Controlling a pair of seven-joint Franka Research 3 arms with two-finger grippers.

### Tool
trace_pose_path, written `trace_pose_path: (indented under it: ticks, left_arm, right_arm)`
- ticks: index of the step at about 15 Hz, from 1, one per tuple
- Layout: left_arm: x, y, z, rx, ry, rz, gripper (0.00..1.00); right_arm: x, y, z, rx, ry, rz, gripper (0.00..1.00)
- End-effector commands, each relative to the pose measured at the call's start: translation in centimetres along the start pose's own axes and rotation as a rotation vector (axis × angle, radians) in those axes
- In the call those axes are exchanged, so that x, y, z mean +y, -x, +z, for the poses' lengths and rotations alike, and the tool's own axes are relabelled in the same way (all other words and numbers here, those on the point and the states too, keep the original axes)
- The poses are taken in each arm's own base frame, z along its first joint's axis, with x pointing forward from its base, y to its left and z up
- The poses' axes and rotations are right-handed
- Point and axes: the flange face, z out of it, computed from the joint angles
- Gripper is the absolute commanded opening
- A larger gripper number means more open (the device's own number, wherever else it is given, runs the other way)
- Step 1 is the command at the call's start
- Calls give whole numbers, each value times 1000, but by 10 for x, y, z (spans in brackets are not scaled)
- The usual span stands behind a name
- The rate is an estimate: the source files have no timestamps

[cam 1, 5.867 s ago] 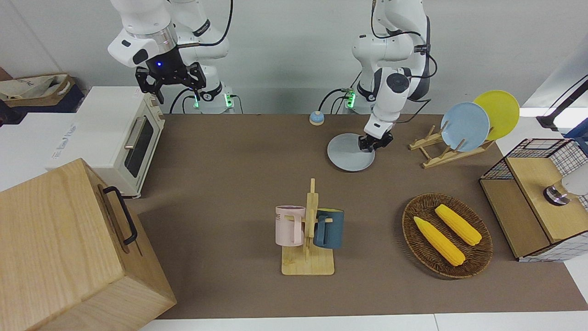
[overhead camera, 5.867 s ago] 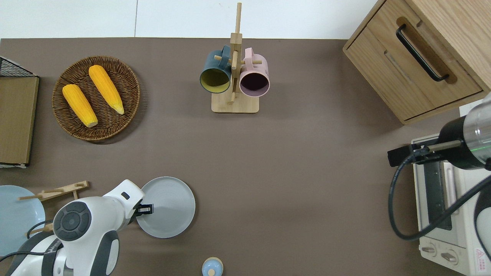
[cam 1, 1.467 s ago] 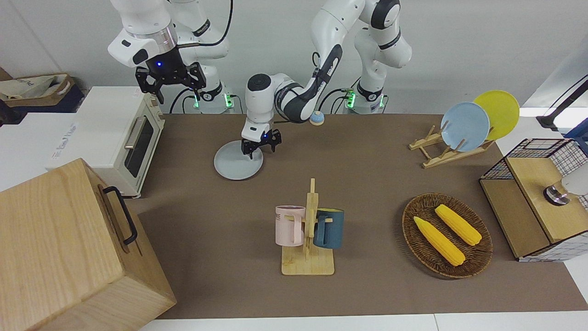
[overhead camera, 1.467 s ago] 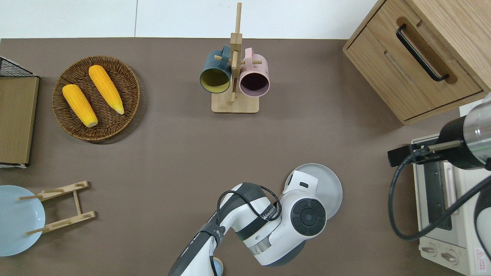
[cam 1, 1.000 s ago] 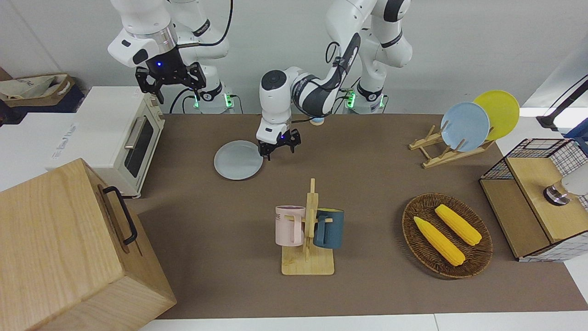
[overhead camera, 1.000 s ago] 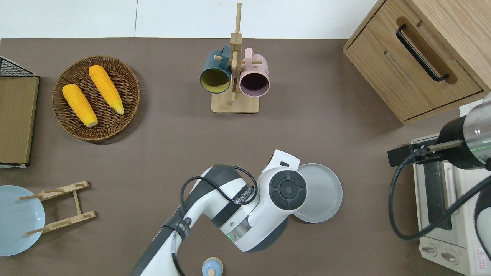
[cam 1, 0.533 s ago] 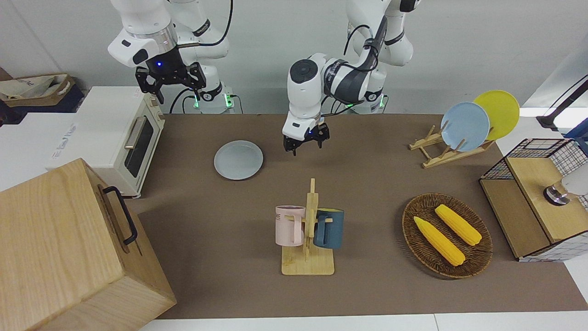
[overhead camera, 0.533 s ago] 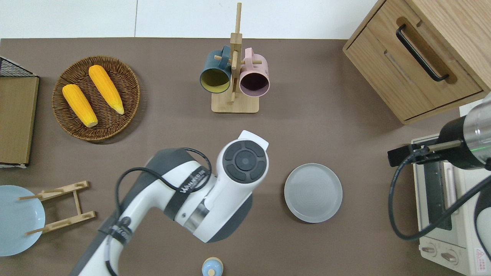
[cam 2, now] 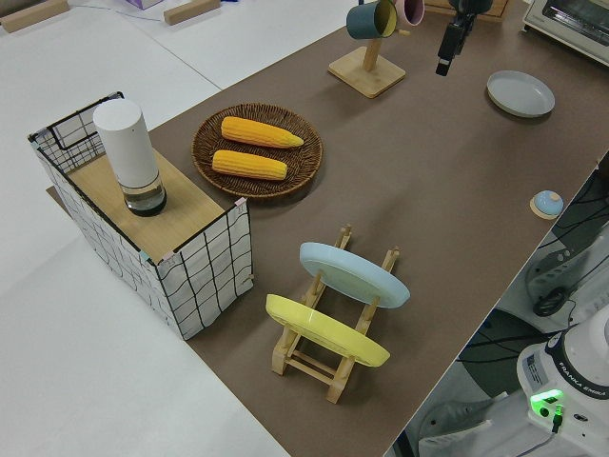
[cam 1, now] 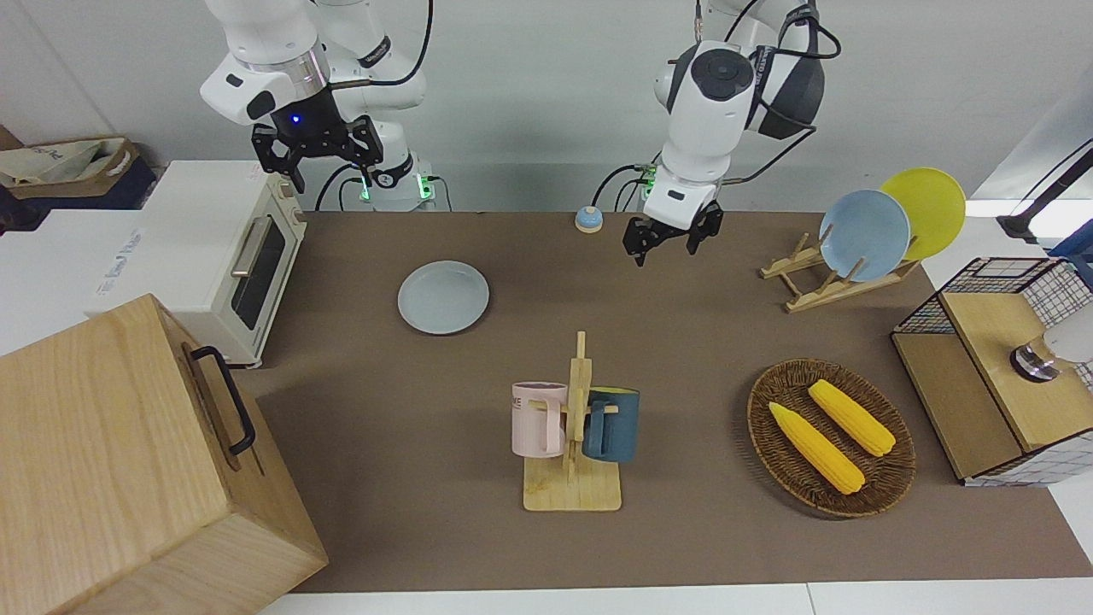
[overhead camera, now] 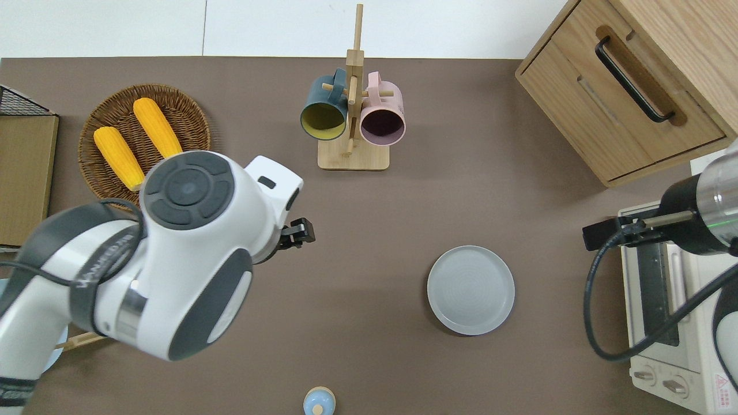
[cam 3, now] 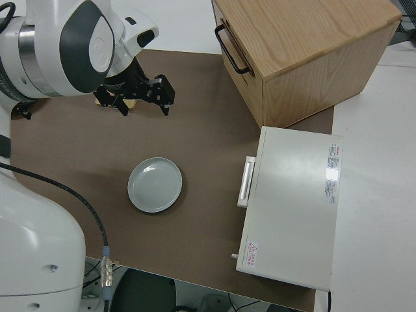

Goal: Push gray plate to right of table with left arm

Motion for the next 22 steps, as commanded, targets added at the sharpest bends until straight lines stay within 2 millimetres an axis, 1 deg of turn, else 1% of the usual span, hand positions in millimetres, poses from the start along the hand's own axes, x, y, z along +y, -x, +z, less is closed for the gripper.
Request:
trace_pose_path:
  ticks: [1, 3, 6, 10, 12, 14, 16, 19, 21, 22]
  left_arm:
    - [-47, -1, -26, -9, 11, 45, 995]
    - [-74, -3, -39, -4, 14, 63, 995]
    - [-113, -10, -49, -9, 19, 98, 995]
    - [-158, -16, -61, 2, 34, 161, 995]
    - [-180, -15, -67, -2, 42, 173, 995]
    - [-187, -13, -68, 0, 45, 194, 995]
    - [-185, -9, -66, -4, 45, 217, 995]
    - [-184, 1, -60, -7, 45, 235, 998]
    - [-185, 10, -54, 0, 47, 281, 998]
    - [-180, 12, -46, -5, 42, 307, 1000]
  right_arm:
    - [2, 3, -4, -4, -10, 7, 983]
    - [1, 3, -4, -4, -10, 4, 983]
    - [2, 3, -4, -4, -10, 7, 983]
    - [2, 3, -4, -4, -10, 6, 983]
    - [2, 3, -4, -4, -10, 6, 983]
    - [2, 3, -4, -4, -10, 6, 983]
    - [1, 3, -4, -4, -10, 6, 983]
    - [1, 3, -4, -4, -10, 4, 983]
    - [1, 3, -4, -4, -10, 6, 983]
    - [1, 3, -4, -4, -10, 6, 983]
